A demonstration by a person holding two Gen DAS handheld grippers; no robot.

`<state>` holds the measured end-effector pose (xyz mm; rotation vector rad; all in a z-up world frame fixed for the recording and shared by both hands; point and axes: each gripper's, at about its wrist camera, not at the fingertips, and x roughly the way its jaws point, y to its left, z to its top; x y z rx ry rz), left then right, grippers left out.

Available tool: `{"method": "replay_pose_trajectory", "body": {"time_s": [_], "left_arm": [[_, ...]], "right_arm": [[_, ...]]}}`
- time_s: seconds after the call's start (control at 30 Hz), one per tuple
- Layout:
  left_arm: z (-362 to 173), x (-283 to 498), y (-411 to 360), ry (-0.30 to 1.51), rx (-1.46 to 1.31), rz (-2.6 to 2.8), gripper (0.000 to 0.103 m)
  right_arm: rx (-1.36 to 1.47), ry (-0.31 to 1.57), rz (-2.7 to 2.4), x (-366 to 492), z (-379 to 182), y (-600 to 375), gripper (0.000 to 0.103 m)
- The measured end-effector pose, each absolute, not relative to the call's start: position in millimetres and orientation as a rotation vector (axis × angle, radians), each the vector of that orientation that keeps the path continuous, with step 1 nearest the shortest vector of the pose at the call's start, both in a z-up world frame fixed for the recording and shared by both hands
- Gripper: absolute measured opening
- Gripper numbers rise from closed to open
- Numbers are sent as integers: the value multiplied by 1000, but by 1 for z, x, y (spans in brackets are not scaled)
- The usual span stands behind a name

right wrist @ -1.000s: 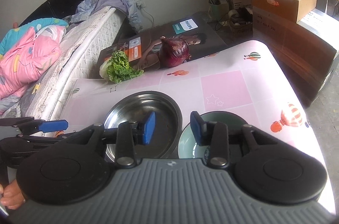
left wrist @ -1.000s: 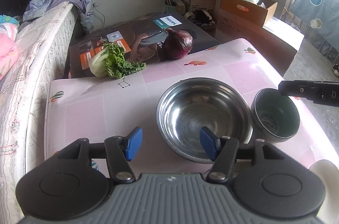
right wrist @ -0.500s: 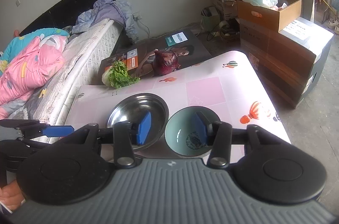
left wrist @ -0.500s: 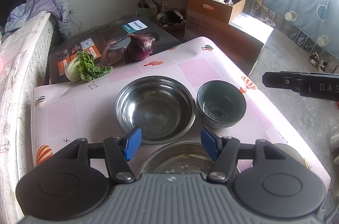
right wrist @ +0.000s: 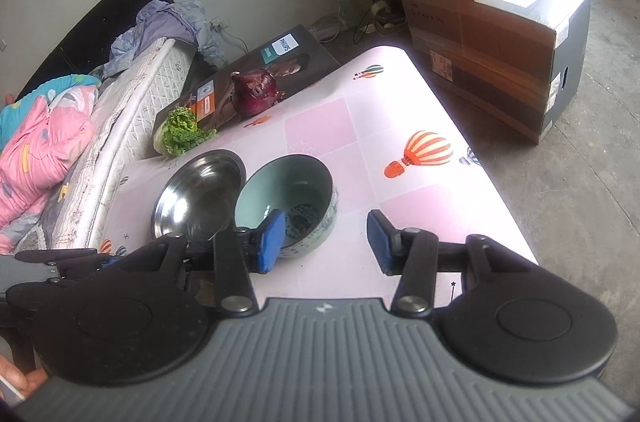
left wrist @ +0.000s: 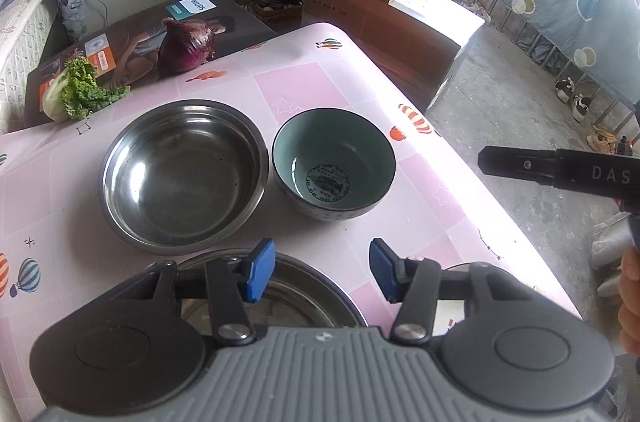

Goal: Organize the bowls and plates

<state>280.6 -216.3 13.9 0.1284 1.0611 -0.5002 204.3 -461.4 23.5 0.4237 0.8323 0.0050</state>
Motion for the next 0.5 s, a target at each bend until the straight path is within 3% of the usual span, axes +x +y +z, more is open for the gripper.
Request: {"method": "replay_pose_trajectory", "body": {"time_s": [0.17, 0.5], "left_arm": [[-4, 300, -232, 1123, 81, -495, 36], [-23, 327, -234, 1162, -29, -440, 32]], "right_arm": [[504, 863, 15, 221, -6, -482, 45], [567, 896, 81, 274, -42, -482, 35]]}}
